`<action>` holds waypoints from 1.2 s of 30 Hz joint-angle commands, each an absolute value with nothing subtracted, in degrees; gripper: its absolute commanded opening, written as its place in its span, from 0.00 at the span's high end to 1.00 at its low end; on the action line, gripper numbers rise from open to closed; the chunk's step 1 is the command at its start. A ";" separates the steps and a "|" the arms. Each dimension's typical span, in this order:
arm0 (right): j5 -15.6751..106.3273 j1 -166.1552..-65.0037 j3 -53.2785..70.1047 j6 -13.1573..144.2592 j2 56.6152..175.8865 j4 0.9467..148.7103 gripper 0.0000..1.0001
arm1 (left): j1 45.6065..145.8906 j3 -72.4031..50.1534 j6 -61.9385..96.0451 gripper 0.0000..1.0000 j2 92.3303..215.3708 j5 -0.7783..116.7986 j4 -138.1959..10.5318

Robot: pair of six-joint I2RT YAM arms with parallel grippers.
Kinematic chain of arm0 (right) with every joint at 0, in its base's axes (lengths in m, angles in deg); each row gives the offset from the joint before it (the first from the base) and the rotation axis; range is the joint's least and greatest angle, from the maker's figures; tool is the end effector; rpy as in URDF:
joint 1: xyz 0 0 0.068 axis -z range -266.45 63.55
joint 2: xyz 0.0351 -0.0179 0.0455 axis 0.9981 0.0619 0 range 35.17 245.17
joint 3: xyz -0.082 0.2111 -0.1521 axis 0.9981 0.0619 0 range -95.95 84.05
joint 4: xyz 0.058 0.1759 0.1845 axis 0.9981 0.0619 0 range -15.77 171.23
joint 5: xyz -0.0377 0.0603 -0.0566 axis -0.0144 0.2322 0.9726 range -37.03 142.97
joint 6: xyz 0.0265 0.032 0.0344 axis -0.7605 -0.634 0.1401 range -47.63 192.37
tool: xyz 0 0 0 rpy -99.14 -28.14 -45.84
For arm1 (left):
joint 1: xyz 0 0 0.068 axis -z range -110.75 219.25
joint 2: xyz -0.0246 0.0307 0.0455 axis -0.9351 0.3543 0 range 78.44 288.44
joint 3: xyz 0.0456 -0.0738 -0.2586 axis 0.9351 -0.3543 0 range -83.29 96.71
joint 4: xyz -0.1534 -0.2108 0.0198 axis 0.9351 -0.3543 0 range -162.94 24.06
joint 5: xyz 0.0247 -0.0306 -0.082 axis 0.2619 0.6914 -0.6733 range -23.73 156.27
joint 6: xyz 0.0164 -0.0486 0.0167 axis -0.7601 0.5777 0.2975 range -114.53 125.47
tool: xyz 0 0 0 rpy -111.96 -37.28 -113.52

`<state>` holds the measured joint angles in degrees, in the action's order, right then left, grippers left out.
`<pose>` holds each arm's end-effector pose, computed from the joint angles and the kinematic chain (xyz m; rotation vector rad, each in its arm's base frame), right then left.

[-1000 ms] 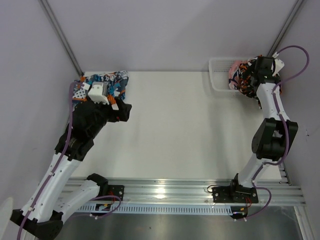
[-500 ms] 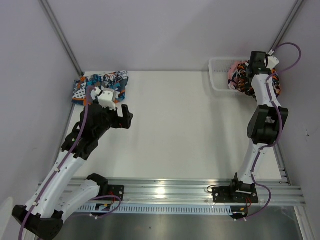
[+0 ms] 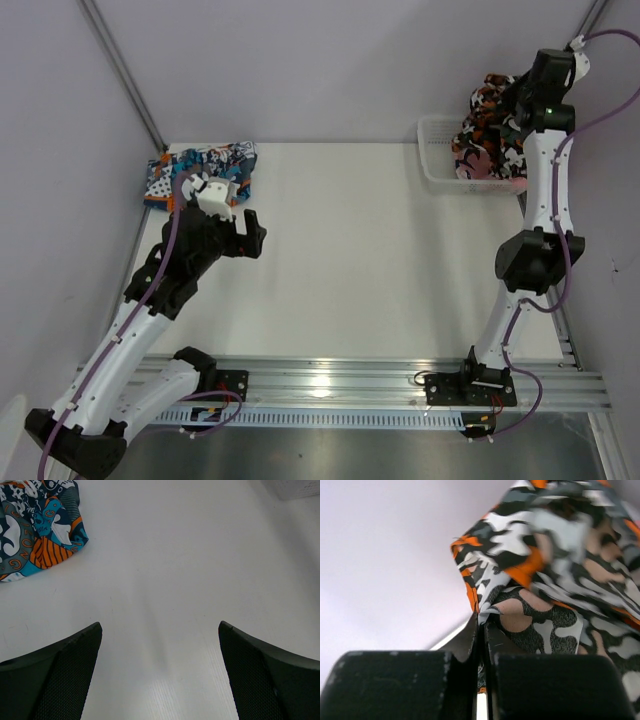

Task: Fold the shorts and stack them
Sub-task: Grab the shorts from the pile, then move the shorts to the center of the board

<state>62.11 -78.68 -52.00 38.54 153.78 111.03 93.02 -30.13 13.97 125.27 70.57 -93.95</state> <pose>0.4601 -0.0685 0.4398 0.7770 1.7418 0.1558 0.1639 -0.0694 0.3522 0.2108 1.9485 -0.2988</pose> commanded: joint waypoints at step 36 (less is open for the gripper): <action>51.12 -123.19 19.01 40.95 101.96 104.72 0.12 | 93.16 -30.74 15.58 0.01 112.80 80.52 -93.62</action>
<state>48.10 -122.55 21.48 32.01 101.76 103.29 93.02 -31.94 15.08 110.98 84.99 -92.98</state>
